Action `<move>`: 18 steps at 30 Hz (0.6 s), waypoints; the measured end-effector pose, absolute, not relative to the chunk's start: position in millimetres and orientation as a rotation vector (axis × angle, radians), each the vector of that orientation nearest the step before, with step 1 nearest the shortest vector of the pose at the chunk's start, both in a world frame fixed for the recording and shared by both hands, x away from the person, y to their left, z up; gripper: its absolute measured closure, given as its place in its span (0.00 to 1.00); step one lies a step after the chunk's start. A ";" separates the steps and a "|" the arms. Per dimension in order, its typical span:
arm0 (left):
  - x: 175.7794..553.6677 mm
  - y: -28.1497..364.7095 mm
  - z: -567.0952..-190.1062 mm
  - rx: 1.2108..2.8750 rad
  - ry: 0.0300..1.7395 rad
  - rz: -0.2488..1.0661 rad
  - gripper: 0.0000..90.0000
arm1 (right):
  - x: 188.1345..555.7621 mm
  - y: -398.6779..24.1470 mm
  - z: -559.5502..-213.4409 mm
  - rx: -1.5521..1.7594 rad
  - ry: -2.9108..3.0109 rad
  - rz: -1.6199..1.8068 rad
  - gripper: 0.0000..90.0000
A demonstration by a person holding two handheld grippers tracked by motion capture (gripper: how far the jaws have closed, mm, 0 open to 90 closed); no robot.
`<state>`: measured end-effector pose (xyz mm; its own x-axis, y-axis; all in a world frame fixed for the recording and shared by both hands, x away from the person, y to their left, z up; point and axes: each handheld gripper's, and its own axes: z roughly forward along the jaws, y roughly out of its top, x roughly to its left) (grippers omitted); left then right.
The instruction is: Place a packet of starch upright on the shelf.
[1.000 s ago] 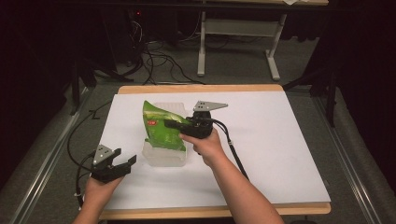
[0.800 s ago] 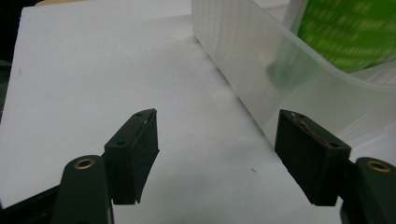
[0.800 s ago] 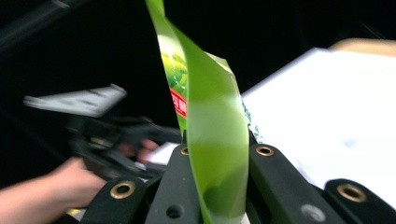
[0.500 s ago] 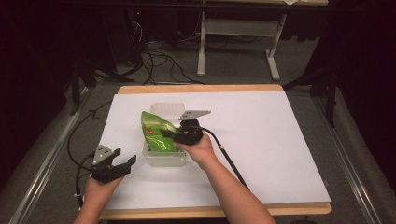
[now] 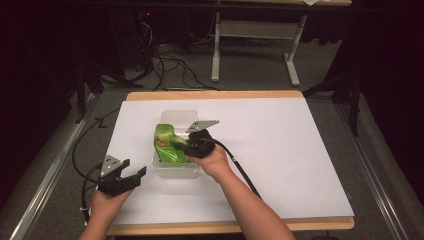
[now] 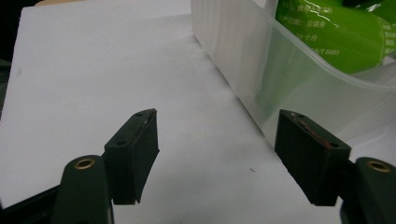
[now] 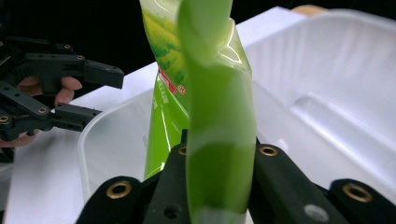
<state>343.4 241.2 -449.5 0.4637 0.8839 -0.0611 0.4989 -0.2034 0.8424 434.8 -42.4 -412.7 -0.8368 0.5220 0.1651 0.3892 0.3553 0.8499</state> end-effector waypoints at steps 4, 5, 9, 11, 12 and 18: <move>343.2 242.3 -449.0 1.849 1.161 0.564 0.34 | 431.8 -50.9 -392.7 0.815 2.414 1.549 0.74; 343.4 242.5 -449.0 1.849 1.159 0.563 0.34 | 430.7 -55.7 -387.1 0.824 2.391 1.573 0.70; 343.7 242.7 -448.9 1.847 1.155 0.565 0.34 | 424.8 -76.2 -369.3 0.835 2.310 1.638 0.63; 343.1 242.6 -448.4 1.840 1.155 0.570 0.34 | 421.2 -85.6 -365.4 0.832 2.288 1.646 0.63; 343.1 242.6 -448.4 1.840 1.155 0.570 0.35 | 421.2 -85.6 -365.4 0.832 2.288 1.646 0.63; 342.5 242.4 -447.3 1.836 1.153 0.577 0.35 | 410.0 -122.8 -371.9 0.899 2.218 1.630 0.59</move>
<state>342.5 242.4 -447.3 0.4638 0.8839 -0.0605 0.4814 -0.1941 0.8547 410.0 -122.8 -371.9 -0.7799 0.6057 0.1576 0.3313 0.1859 0.9250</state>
